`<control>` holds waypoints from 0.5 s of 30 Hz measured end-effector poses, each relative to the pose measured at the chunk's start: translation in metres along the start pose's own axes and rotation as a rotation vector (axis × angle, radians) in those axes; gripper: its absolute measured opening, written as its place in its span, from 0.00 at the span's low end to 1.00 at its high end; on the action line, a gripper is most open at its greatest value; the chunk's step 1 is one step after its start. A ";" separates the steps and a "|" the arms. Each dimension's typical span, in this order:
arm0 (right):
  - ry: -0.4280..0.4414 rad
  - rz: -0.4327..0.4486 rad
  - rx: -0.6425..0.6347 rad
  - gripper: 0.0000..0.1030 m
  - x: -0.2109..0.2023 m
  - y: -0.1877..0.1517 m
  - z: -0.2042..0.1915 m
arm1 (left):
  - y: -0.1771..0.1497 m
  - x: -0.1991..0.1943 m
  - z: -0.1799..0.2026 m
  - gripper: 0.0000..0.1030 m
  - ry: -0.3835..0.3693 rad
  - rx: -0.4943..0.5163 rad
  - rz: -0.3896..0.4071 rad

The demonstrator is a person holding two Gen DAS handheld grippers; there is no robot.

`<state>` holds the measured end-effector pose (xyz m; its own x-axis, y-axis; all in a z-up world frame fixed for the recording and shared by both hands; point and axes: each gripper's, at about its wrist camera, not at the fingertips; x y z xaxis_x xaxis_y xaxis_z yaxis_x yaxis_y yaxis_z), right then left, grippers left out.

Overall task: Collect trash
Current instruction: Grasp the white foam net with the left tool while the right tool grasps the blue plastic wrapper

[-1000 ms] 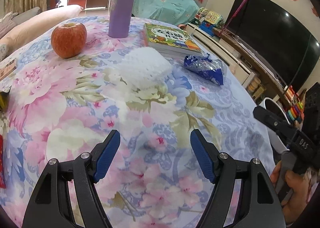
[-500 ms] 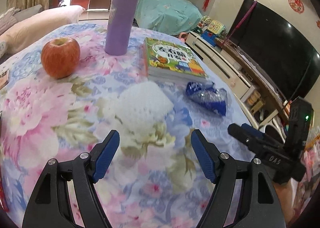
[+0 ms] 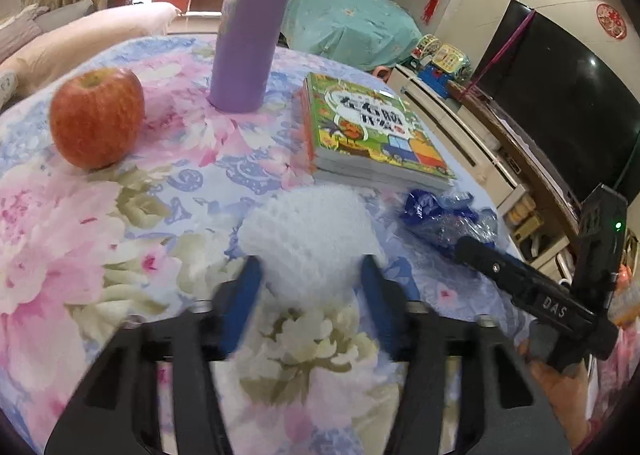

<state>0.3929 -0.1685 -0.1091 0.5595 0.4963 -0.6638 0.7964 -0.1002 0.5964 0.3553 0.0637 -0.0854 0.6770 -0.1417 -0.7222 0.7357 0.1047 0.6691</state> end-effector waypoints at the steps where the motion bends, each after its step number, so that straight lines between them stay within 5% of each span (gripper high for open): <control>1: -0.001 -0.001 -0.013 0.72 0.001 0.000 -0.002 | -0.002 0.004 -0.001 0.31 0.002 -0.004 -0.003; 2: -0.003 -0.006 -0.025 0.58 0.003 0.000 -0.004 | -0.004 0.007 -0.003 0.29 0.001 -0.010 -0.003; 6: 0.013 0.007 -0.048 0.51 -0.001 -0.004 -0.006 | -0.011 0.011 -0.006 0.22 -0.001 -0.026 0.008; 15: 0.040 0.022 0.010 0.47 -0.026 -0.023 -0.002 | -0.022 -0.037 -0.001 0.18 -0.034 -0.021 0.060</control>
Point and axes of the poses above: each gripper's, at about its wrist camera, not at the fingertips, and x roughly the way its jaws point, z to its right, y to its top, and after that the axes turned 10 degrees about x, right-handed
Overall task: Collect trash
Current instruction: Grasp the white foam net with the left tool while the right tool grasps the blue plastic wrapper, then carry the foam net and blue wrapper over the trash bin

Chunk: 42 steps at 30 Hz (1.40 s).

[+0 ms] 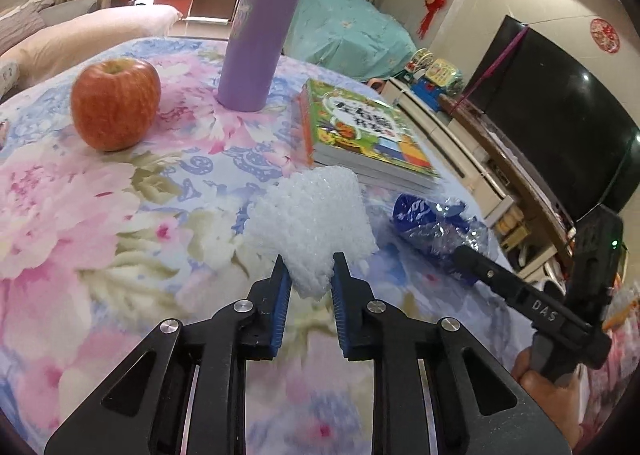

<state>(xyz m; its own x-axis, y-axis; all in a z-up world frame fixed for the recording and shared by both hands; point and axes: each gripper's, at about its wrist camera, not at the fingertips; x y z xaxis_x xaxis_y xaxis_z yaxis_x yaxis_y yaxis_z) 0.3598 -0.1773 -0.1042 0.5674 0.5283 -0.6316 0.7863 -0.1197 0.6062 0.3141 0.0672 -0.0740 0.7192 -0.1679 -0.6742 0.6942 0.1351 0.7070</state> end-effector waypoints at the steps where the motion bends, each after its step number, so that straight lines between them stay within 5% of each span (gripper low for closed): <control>1: 0.000 0.005 0.002 0.47 -0.005 -0.004 0.000 | -0.003 -0.008 0.002 0.18 -0.003 0.011 0.002; 18: -0.035 0.125 0.088 0.47 -0.129 -0.085 -0.011 | -0.058 -0.076 0.052 0.18 -0.130 0.131 -0.002; 42: -0.096 0.246 0.158 0.47 -0.202 -0.110 0.034 | -0.076 -0.078 0.135 0.18 -0.240 0.278 -0.044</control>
Point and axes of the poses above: each gripper's, at about its wrist camera, not at the fingertips, and x roughly the way its jaws point, z to its right, y to its top, and after that the axes turned 10 degrees about x, right-handed
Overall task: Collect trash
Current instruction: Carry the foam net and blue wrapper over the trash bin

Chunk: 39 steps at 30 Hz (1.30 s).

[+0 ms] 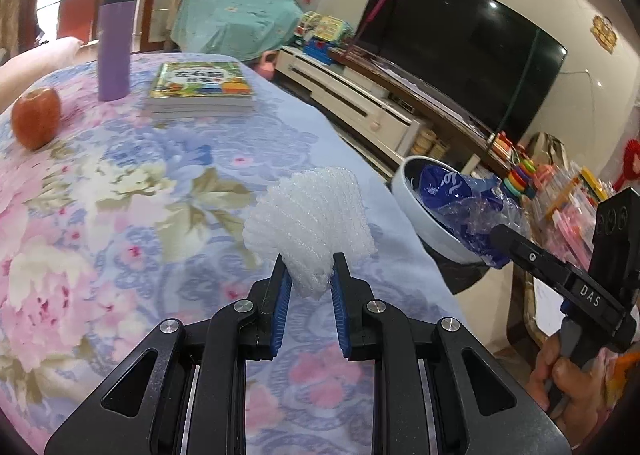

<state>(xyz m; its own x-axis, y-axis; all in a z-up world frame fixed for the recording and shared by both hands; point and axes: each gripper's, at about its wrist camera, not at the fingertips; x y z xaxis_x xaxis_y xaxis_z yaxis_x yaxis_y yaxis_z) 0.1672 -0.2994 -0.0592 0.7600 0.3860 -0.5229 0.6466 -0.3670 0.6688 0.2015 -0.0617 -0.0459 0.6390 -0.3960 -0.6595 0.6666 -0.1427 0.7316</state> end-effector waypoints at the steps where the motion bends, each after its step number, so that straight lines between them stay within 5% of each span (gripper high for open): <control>1: -0.003 0.004 0.004 0.47 -0.002 0.001 0.004 | 0.001 0.001 0.004 0.18 -0.005 0.008 -0.001; 22: -0.125 0.093 0.099 0.47 -0.041 0.024 0.071 | 0.042 0.041 0.085 0.18 -0.112 0.157 -0.020; 39: -0.178 0.086 0.098 0.47 -0.033 0.037 0.081 | 0.062 0.070 0.120 0.18 -0.136 0.231 -0.036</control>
Point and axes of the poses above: each gripper's, at about its wrist camera, not at the fingertips, and x roughly the way its jaws point, z to its right, y to its top, and after that the axes turned 10 degrees about x, right-handed
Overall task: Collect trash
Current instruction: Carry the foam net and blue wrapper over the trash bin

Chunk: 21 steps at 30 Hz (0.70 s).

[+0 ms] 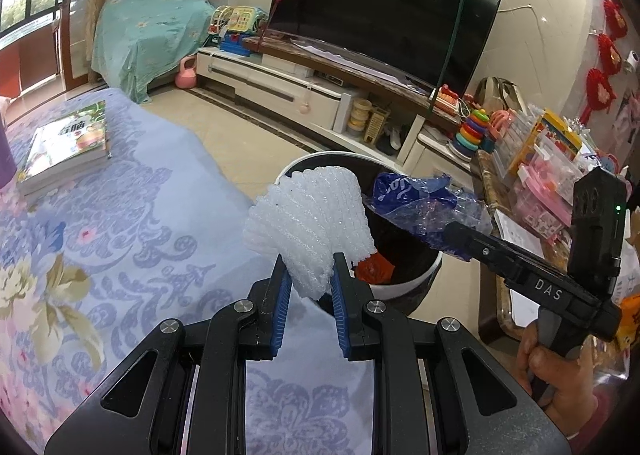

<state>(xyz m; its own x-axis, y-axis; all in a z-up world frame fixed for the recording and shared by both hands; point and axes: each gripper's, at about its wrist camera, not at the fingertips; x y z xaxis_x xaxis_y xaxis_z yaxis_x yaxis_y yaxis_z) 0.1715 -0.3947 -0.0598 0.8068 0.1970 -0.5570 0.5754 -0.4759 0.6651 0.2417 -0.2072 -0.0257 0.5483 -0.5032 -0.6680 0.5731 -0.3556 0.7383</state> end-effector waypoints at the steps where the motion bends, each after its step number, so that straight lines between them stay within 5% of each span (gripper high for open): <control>1: -0.002 0.000 -0.001 0.47 0.000 0.000 0.000 | 0.002 0.002 0.001 0.18 0.000 0.001 -0.001; 21: -0.037 -0.021 -0.030 0.47 0.014 0.015 0.002 | 0.018 0.019 0.007 0.18 0.004 0.020 -0.008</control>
<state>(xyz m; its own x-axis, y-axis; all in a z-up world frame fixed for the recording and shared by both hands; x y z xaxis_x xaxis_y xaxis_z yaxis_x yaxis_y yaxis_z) 0.1913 -0.4008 -0.0590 0.7891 0.1750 -0.5889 0.5968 -0.4459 0.6671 0.2580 -0.2290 -0.0251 0.5463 -0.4969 -0.6743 0.5653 -0.3753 0.7346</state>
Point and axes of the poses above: each gripper's, at about its wrist camera, not at the fingertips, and x roughly the way its jaws point, z to its right, y to its top, and after that the axes turned 10 degrees about x, right-handed
